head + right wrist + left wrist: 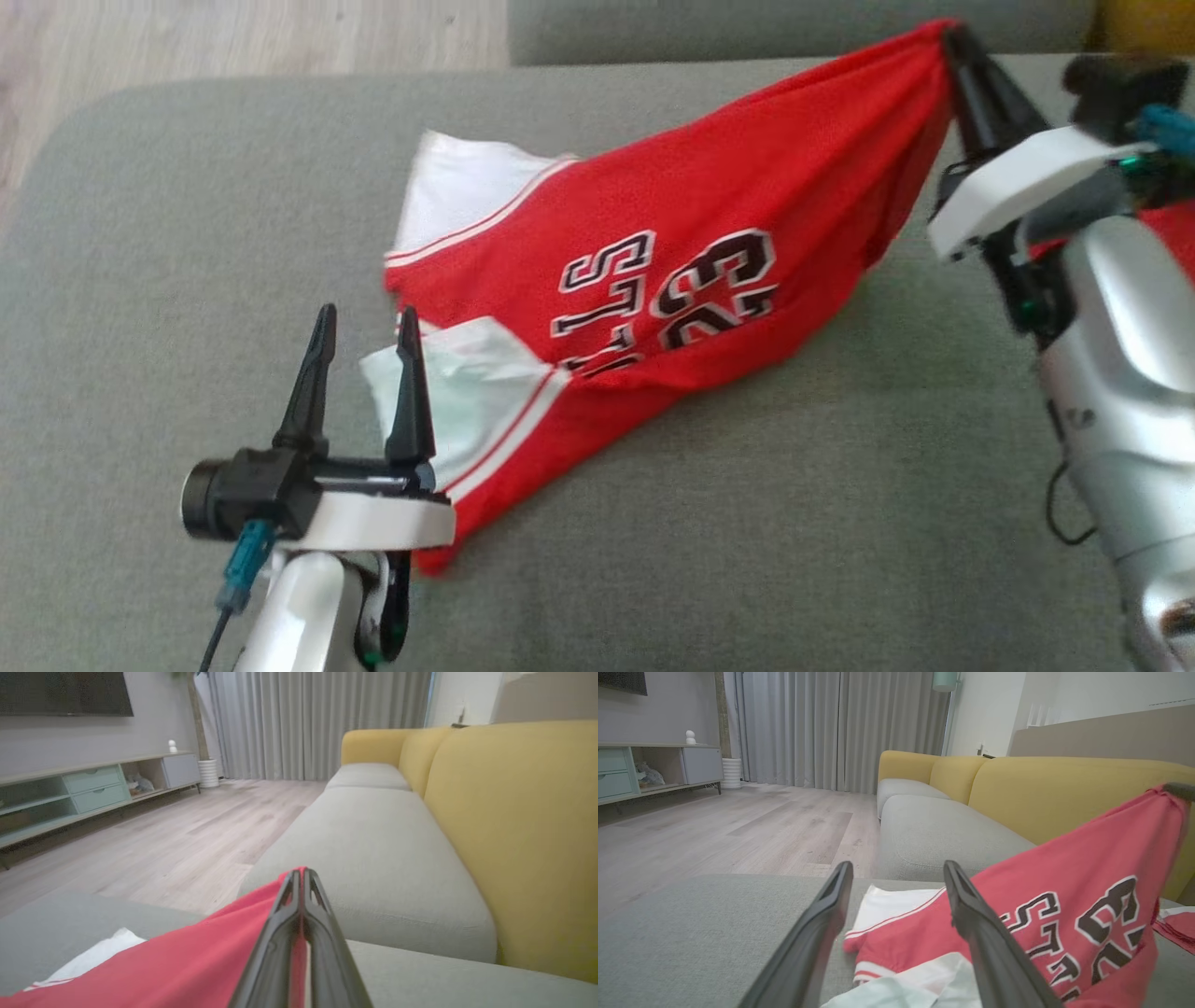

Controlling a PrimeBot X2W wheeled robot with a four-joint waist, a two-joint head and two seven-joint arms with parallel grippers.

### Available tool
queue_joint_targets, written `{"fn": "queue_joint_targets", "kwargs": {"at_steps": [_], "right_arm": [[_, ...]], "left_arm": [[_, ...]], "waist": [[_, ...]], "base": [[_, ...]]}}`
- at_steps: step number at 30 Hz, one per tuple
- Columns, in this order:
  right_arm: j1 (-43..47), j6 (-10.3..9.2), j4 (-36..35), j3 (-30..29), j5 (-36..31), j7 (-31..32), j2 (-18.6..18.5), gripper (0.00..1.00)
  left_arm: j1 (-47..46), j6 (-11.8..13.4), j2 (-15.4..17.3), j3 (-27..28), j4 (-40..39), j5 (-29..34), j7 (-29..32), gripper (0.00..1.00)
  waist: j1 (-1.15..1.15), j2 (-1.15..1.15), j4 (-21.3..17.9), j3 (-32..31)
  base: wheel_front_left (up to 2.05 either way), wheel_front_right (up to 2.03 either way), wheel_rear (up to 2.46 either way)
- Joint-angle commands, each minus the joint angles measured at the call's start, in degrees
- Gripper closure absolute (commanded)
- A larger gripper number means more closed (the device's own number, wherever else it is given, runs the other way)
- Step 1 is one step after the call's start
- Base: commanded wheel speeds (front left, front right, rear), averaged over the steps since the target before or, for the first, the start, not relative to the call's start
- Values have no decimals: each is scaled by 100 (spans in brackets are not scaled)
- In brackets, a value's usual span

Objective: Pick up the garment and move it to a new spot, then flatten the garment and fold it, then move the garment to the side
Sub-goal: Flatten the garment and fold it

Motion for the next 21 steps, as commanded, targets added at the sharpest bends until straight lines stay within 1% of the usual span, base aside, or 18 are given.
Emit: {"fn": "queue_joint_targets", "kwargs": {"at_steps": [1, 6, 10, 12, 14, 16, 18, 21], "right_arm": [[-81, 39, -336, -25, -40, -87, -88, 100], [168, 39, -1310, -291, -292, 2, -323, 100], [555, 39, -2083, -348, -506, 500, -311, 100], [702, 39, -2314, -392, -610, 743, -281, 100], [773, 39, -2384, -457, -783, 920, -290, 100], [771, 39, -2278, -573, -856, 1042, -238, 100], [672, 39, -2013, -672, -968, 1111, -241, 100], [344, 39, -1389, -893, -1273, 1046, -338, 100]], "left_arm": [[-41, 3, 11, 238, -195, 59, -30, 0], [146, -7, 7, 313, -201, 64, -30, 0], [315, -18, 5, 407, -256, 40, -30, 0], [334, -35, 4, 409, -282, 44, -30, 0], [310, -48, 4, 376, -308, 42, -30, 0], [264, -52, 4, 324, -323, 34, -30, 0], [205, -59, 4, 253, -320, 35, -30, 0], [69, -91, 4, 134, -287, 73, -30, 0]], "waist": [[1, 0, -131, -141], [1, 0, -232, -400], [1, 0, -249, -505], [1, 0, -214, -472], [1, 0, -148, -390], [1, 0, -69, -296], [1, 0, 25, -179], [1, 0, 225, 26]], "base": [[0, 0, 0], [0, 0, 0], [0, 0, 0], [0, 0, 0], [0, 0, 0], [0, 0, 0], [0, 0, 0], [0, 0, 0]]}}
